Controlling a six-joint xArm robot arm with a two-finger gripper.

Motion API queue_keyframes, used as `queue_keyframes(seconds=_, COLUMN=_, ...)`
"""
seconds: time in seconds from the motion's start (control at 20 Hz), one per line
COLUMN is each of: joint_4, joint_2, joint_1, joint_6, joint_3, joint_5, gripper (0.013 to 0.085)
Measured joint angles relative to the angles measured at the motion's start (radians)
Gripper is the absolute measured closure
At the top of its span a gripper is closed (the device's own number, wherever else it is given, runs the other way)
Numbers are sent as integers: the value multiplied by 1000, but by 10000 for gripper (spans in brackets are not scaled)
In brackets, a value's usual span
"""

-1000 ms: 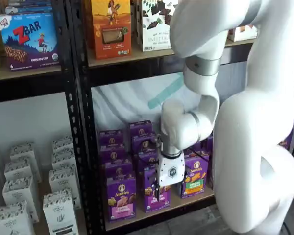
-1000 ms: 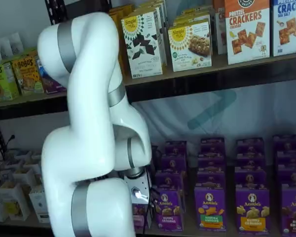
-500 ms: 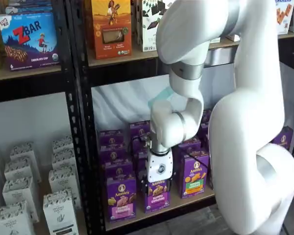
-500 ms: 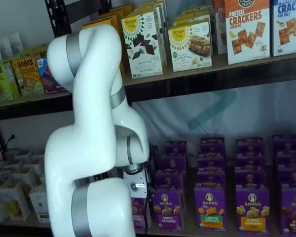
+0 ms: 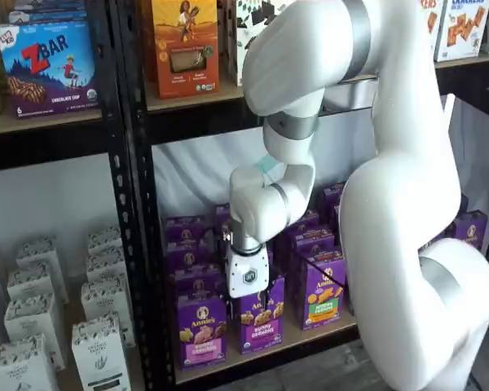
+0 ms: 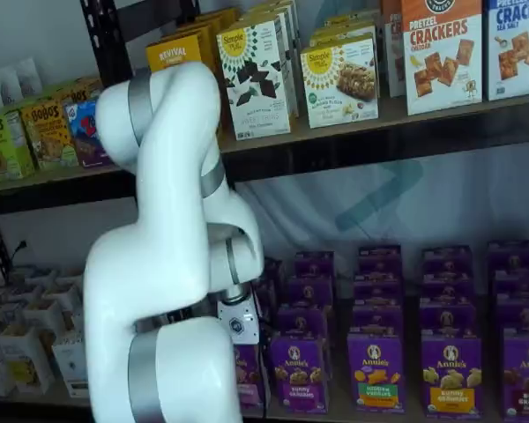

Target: Pick up the purple box with a pink patch in the middle, on the bottom shelf, the first box from the left

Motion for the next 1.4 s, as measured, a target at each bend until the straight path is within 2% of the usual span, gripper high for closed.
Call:
queue_keyframes(seconds=0.1, joint_4=28, joint_2=16, joint_1=3, joint_6=-24, joint_3=-32, joint_5=18, gripper=130)
queue_keyframes(seconds=0.35, joint_4=63, joint_2=50, joint_1=3, joint_6=-57, joint_3=-102, joint_5=51, gripper=130)
queue_keyframes(seconds=0.45, joint_4=60, joint_2=61, joint_1=-1, joint_6=-58, joint_3=-127, joint_5=63, gripper=130)
queue_keyframes(seconds=0.65, joint_4=26, joint_2=77, joint_1=-12, joint_6=-36, joint_3=-160, joint_5=60, gripper=130)
queue_keyframes(seconds=1.15, joint_4=102, joint_2=85, joint_1=-22, joint_6=-118, joint_3=-199, joint_5=67, gripper=130)
queue_keyframes(seconds=1.4, joint_4=109, joint_2=86, joint_1=-17, joint_6=-120, joint_3=-205, joint_5=75, gripper=130)
